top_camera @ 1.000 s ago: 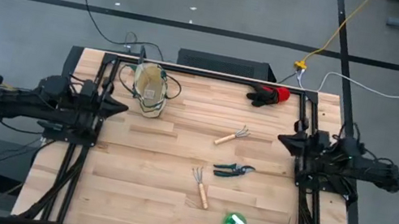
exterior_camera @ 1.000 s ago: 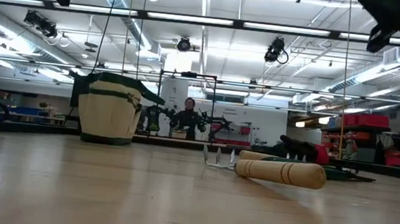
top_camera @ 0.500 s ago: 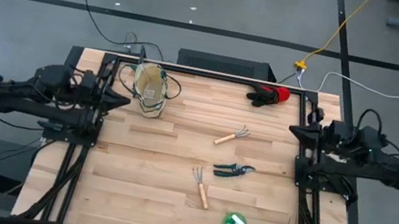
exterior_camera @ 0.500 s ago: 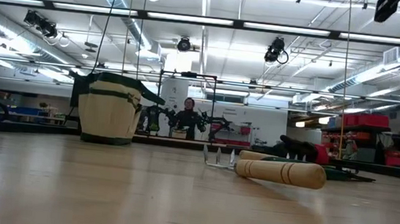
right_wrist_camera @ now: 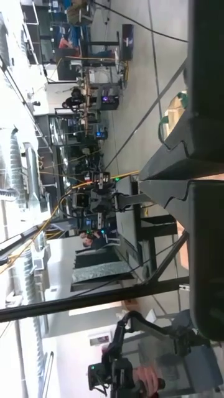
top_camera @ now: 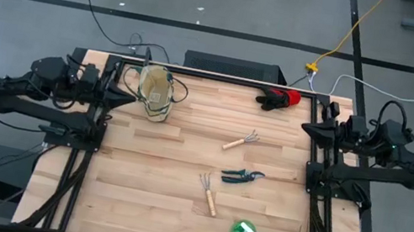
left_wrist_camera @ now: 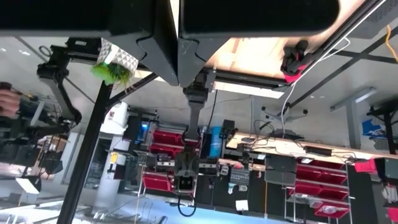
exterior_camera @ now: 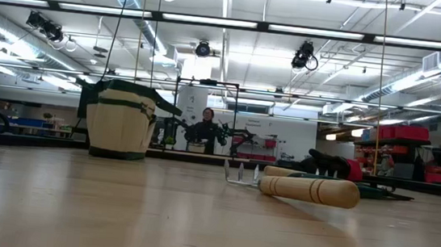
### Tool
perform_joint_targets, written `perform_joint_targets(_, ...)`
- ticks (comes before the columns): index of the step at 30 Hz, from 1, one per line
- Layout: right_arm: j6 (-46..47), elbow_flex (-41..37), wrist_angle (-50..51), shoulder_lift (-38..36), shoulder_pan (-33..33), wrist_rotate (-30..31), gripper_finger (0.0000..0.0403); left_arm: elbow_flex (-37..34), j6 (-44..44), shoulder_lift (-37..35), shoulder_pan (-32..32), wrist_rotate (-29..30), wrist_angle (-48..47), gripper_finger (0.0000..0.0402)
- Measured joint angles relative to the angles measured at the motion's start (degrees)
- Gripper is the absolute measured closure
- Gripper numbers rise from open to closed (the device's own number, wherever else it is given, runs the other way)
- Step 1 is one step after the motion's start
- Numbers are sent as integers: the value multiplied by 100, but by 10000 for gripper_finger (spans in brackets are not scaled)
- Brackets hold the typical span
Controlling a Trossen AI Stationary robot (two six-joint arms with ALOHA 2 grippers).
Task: Pick & Place Garden tools in Gardening bag
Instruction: Put the green spray bottle into the gardening bag
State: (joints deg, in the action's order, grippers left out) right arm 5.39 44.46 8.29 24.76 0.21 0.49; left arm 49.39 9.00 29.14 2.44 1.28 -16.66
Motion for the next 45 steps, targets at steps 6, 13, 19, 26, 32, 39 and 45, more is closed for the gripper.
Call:
perform_joint_targets(6, -282, 313, 192, 304, -1, -294, 403, 347, -115, 256, 2, -13, 21, 401)
perform_joint_targets(13, -324, 396, 245, 438, 0, -295, 403, 534, -106, 518, 2, -151, 11, 401)
perform_joint_targets(19, -289, 396, 245, 438, 0, -297, 403, 651, -36, 679, 2, -162, 7, 401)
perform_joint_targets(26, -289, 396, 247, 438, 0, -355, 403, 656, 55, 765, 0, -335, 4, 401)
perform_joint_targets(32, -308, 396, 247, 438, 0, -368, 403, 656, 41, 777, 0, -407, 6, 401)
perform_joint_targets(39, -455, 398, 247, 497, 1, -610, 403, 656, 67, 799, 0, -357, 8, 401)
perform_joint_targets(45, -289, 398, 254, 562, 0, -911, 403, 656, 76, 800, 0, -225, 7, 401)
